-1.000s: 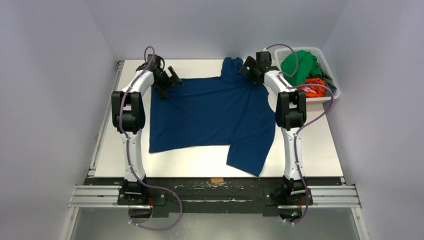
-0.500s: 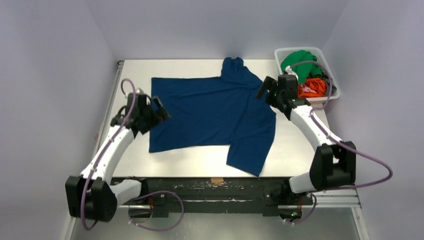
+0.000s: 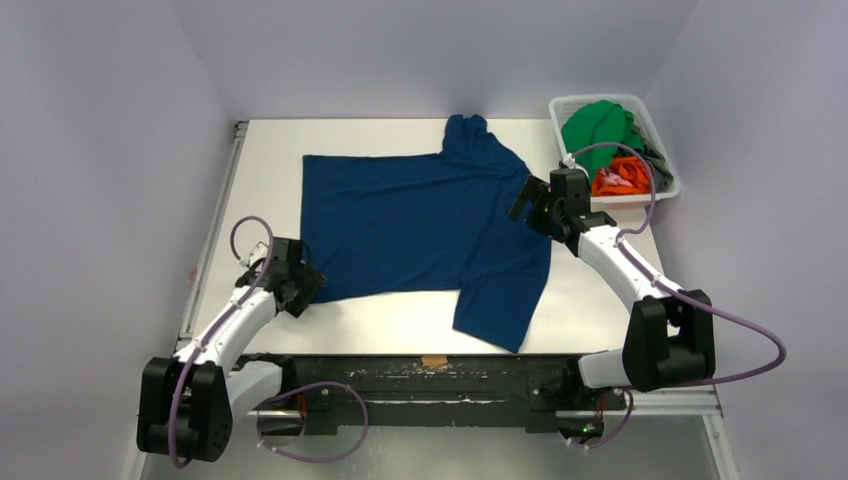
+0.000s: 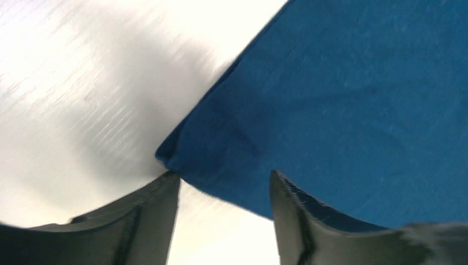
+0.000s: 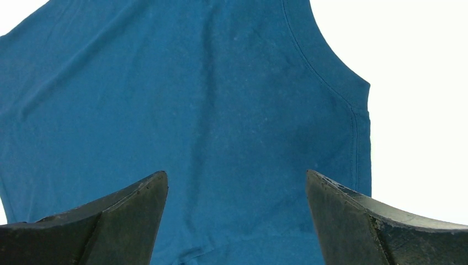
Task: Fold and stack the t-shirts
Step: Grab the side of the flattened tshirt closest away from the robot with both arms, then fold the flattened tshirt in 1/3 of the way
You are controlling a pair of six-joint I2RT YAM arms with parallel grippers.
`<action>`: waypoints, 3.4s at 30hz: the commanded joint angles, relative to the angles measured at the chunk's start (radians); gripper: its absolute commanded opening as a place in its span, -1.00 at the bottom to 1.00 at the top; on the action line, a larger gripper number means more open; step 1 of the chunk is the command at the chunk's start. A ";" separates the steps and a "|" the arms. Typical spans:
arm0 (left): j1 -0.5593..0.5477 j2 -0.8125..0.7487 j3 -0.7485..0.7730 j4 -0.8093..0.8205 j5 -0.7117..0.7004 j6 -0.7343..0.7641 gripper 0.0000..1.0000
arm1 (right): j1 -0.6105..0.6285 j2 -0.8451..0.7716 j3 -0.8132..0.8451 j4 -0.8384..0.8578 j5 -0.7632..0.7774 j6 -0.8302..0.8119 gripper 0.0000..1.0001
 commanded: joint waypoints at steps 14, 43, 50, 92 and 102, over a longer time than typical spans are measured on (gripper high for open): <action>-0.039 0.021 0.034 -0.002 -0.180 -0.101 -1.00 | 0.077 -0.032 0.007 -0.081 0.078 0.017 0.79; 0.024 -0.025 0.037 -0.003 -0.152 0.016 -1.00 | 0.734 -0.014 -0.249 -0.427 0.065 0.130 0.10; 0.024 -0.059 0.026 -0.030 -0.148 0.017 -1.00 | 0.756 -0.026 -0.272 -0.471 0.084 0.183 -0.79; 0.024 -0.051 0.219 -0.074 -0.149 0.027 -1.00 | 0.554 -0.156 0.246 -0.562 0.463 0.070 -1.00; 0.045 0.210 0.405 -0.056 -0.179 0.065 -1.00 | 0.402 0.078 0.406 -0.522 0.398 -0.031 -1.00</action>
